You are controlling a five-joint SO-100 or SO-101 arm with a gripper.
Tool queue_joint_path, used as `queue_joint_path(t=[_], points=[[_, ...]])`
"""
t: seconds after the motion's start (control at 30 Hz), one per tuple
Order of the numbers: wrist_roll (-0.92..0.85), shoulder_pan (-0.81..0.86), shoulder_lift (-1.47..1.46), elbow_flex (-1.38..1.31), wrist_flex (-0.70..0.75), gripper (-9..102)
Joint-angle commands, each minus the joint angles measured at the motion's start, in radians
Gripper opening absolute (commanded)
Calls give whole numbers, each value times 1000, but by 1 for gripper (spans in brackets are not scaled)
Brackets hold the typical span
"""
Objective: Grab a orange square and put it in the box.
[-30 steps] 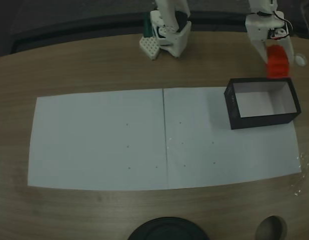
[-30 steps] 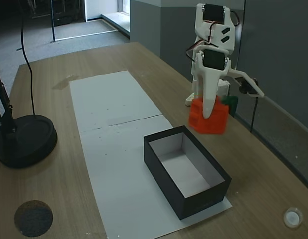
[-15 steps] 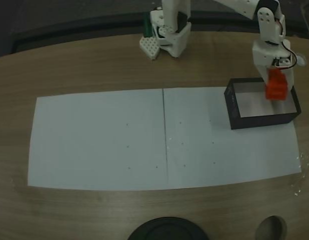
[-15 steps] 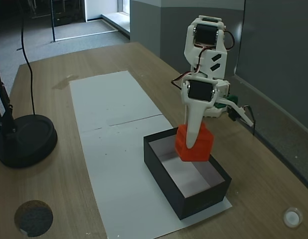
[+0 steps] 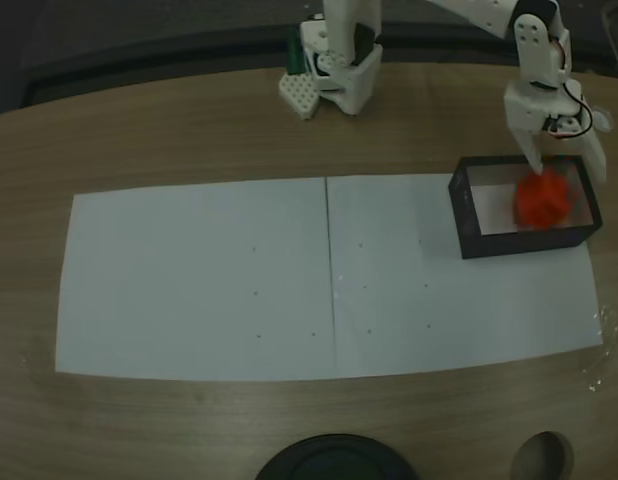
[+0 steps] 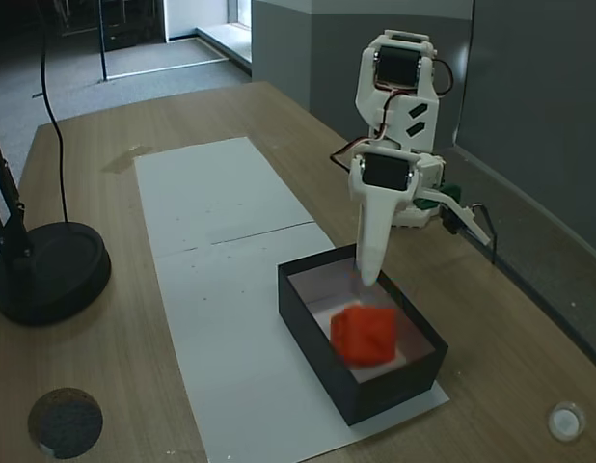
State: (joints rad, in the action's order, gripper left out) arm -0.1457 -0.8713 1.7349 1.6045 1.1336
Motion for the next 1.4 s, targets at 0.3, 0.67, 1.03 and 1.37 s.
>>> queue_joint_path(t=[0.3,0.67,1.03,1.37], points=[[5,287,137,-49,141,1],[77,723,905,130,279,0],[-12,828,1575,609,201,0],[-20,830,1736,807,132,0]])
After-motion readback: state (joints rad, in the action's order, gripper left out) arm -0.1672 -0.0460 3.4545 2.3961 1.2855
